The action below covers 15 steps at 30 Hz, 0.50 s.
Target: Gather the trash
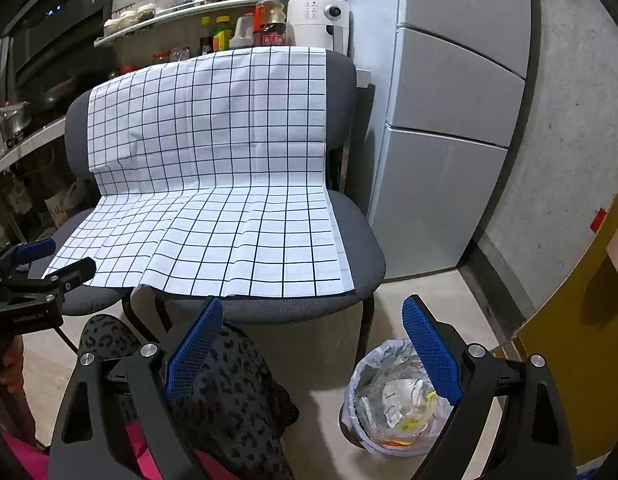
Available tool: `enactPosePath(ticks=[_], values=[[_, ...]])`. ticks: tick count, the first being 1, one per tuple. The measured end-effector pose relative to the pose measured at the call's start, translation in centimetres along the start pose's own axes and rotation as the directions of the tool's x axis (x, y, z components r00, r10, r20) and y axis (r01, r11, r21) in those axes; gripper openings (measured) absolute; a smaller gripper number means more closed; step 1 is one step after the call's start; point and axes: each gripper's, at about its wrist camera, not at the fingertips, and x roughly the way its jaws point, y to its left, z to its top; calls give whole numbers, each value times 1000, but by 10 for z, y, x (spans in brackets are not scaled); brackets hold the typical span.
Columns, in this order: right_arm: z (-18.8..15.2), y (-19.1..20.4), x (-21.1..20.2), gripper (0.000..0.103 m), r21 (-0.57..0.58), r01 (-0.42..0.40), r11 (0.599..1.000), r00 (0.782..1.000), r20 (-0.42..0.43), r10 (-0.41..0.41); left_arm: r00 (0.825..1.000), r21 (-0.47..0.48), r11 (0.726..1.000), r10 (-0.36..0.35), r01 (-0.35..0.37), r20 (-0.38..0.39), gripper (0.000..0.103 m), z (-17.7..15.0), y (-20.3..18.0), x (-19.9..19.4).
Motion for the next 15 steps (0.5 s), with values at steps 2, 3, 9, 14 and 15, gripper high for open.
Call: enactPosePath(ticks=[2, 3, 9, 14, 15], values=[[0, 0, 0, 90, 3, 1, 1000, 1000, 0, -1, 1000, -5, 1000, 4, -4, 4, 96, 0, 1, -2], [0, 0, 0, 90, 4, 1, 1000, 1000, 1, -1, 1000, -7, 1000, 5, -4, 6, 96, 0, 1, -2], [-1, -1, 1, 90, 8, -1, 1000, 1000, -1, 1, 1000, -4, 1000, 4, -4, 6, 96, 0, 1, -2], [-2, -1, 1, 90, 11, -2, 1000, 1000, -6, 2, 1000, -2, 1000, 3, -3, 4, 96, 1, 2, -2], [-2, -1, 2, 90, 11, -2, 1000, 1000, -6, 2, 1000, -2, 1000, 3, -3, 5, 96, 1, 2, -2]])
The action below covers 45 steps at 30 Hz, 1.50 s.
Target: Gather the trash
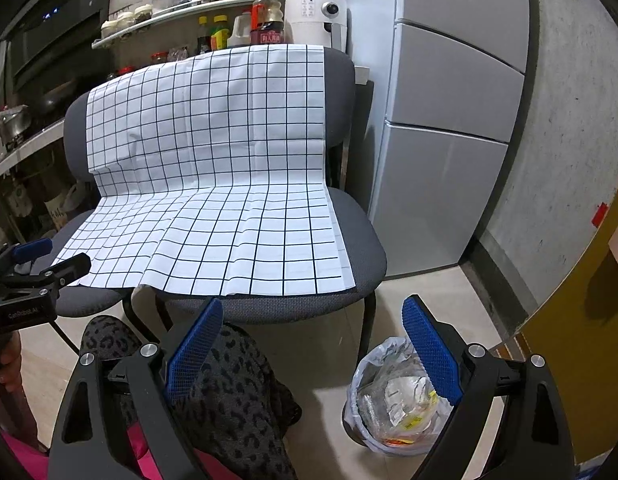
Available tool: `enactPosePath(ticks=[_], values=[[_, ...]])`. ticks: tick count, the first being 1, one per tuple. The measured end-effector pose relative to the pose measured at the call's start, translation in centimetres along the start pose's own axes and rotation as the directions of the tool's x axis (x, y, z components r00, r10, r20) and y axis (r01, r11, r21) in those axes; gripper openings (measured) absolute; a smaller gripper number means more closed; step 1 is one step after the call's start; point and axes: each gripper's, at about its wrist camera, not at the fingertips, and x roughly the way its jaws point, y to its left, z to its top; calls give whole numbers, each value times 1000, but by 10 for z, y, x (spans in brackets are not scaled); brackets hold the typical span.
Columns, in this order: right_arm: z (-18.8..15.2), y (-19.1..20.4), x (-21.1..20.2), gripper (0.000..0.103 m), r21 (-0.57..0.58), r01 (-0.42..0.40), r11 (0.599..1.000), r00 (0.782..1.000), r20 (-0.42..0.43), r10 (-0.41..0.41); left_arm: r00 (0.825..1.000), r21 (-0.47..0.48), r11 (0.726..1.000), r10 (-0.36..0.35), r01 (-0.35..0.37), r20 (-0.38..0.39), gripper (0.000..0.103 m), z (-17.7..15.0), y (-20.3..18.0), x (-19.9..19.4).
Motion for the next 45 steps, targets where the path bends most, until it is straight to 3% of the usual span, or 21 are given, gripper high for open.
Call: enactPosePath(ticks=[45], values=[[-1, -1, 4, 91, 13, 6, 1000, 1000, -10, -6, 1000, -9, 1000, 8, -8, 4, 96, 1, 3, -1]])
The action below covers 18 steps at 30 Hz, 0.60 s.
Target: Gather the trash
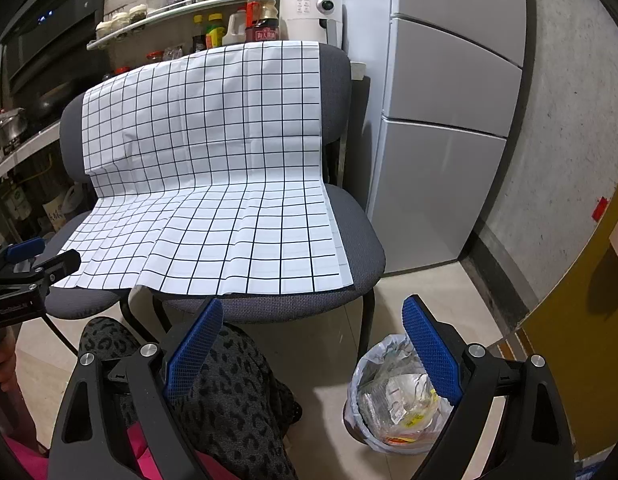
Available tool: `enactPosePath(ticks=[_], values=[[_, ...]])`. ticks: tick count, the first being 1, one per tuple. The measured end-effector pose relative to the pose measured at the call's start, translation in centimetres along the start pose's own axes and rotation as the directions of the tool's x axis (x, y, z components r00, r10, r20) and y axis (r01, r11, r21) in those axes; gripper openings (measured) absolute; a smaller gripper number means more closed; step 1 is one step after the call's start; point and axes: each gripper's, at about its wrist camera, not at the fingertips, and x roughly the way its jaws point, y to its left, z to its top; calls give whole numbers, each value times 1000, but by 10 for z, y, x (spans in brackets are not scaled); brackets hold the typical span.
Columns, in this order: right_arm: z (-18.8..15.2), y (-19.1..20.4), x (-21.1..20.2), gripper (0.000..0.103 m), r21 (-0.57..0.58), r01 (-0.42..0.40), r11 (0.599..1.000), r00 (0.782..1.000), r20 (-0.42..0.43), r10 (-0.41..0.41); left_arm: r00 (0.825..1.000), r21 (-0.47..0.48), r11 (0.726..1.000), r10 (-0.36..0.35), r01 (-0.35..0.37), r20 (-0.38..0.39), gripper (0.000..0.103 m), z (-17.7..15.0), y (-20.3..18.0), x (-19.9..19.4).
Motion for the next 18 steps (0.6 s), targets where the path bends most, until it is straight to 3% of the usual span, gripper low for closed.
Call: enactPosePath(ticks=[13, 18], values=[[-1, -2, 1, 91, 4, 2, 1000, 1000, -4, -2, 999, 3, 1000, 26, -26, 24, 96, -4, -4, -3], [-3, -4, 8, 91, 16, 2, 1000, 1000, -17, -2, 1000, -8, 1000, 15, -15, 0, 96, -2, -1, 4]])
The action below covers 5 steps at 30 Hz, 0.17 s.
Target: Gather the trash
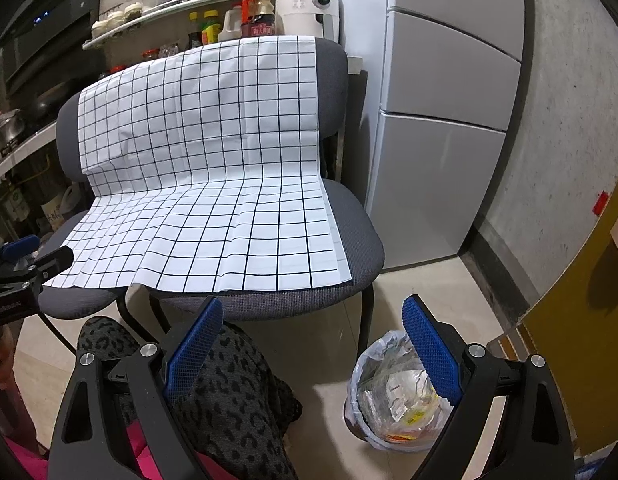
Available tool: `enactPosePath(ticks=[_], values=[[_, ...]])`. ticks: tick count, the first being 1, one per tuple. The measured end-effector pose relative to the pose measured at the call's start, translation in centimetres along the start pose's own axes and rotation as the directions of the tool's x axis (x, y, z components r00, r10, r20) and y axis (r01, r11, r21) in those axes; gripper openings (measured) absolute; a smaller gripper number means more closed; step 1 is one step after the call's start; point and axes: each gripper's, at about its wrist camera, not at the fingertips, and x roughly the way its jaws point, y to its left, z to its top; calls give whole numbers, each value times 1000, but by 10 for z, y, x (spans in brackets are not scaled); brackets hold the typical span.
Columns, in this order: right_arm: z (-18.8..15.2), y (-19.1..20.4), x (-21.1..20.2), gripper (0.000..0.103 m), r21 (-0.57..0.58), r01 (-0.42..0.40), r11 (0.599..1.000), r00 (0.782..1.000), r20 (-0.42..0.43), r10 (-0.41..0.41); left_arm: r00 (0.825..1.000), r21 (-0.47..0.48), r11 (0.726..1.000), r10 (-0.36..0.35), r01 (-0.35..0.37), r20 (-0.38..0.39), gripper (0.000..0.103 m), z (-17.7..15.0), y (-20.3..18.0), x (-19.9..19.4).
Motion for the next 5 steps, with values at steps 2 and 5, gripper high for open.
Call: enactPosePath(ticks=[2, 5], values=[[1, 0, 6, 91, 4, -4, 1000, 1000, -7, 4, 1000, -19, 1000, -6, 6, -22, 96, 1, 6, 8], [3, 1, 20, 91, 17, -17, 1000, 999, -28, 17, 999, -51, 999, -2, 0, -53, 96, 2, 17, 24]])
